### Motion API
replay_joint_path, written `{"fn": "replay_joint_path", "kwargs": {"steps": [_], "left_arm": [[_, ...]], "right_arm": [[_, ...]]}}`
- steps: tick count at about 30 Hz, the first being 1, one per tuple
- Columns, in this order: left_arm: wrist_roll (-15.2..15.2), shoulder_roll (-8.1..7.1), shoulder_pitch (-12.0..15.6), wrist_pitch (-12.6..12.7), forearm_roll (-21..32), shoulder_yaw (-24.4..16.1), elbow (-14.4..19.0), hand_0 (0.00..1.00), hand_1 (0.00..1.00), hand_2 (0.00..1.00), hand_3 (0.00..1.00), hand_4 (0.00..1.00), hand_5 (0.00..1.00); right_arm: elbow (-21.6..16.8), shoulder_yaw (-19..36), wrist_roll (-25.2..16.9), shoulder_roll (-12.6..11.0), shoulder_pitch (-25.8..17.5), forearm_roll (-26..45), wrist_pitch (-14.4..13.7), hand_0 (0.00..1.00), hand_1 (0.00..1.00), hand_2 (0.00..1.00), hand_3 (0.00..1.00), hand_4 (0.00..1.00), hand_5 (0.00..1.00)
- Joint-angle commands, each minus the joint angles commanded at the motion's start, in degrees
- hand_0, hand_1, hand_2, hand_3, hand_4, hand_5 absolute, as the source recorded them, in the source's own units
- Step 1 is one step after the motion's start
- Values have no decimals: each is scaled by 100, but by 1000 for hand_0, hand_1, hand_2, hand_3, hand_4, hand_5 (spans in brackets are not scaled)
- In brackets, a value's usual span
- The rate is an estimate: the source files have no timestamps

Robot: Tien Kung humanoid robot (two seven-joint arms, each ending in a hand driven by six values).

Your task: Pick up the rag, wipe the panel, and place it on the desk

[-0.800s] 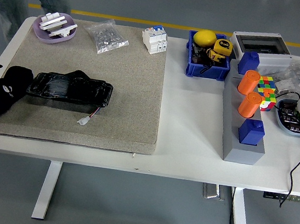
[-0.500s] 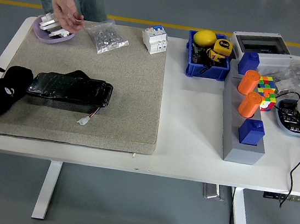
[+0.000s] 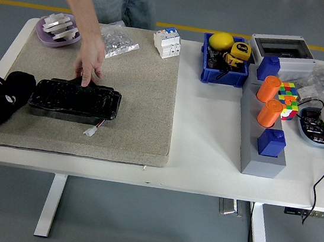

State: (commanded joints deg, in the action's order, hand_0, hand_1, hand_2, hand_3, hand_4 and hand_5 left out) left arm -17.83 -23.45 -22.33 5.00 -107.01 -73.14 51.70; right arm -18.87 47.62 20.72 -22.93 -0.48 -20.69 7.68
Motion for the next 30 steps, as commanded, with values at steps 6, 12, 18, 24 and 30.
{"fn": "replay_joint_path", "kwargs": {"steps": [6,12,18,24,30], "left_arm": [[32,4,-17,82,-16,74,-34,302,310,599,573,653,117],[108,34,-14,232,3,126,-76,264,260,582,557,550,74],[181,39,1,411,-15,150,-112,248,226,569,541,436,2],[257,-16,63,575,-209,14,120,242,210,562,525,359,2],[92,-256,285,546,-589,-45,936,245,200,562,518,352,2]], "right_arm": [[5,10,2,3,5,-1,-2,891,742,759,776,998,998],[7,30,-3,2,5,11,-7,891,742,758,776,998,998],[7,47,-13,5,6,11,-16,891,742,759,776,998,998],[5,48,-15,6,11,21,-19,891,741,758,776,998,998],[10,68,-14,-5,2,30,-18,892,741,758,776,998,998]]}}
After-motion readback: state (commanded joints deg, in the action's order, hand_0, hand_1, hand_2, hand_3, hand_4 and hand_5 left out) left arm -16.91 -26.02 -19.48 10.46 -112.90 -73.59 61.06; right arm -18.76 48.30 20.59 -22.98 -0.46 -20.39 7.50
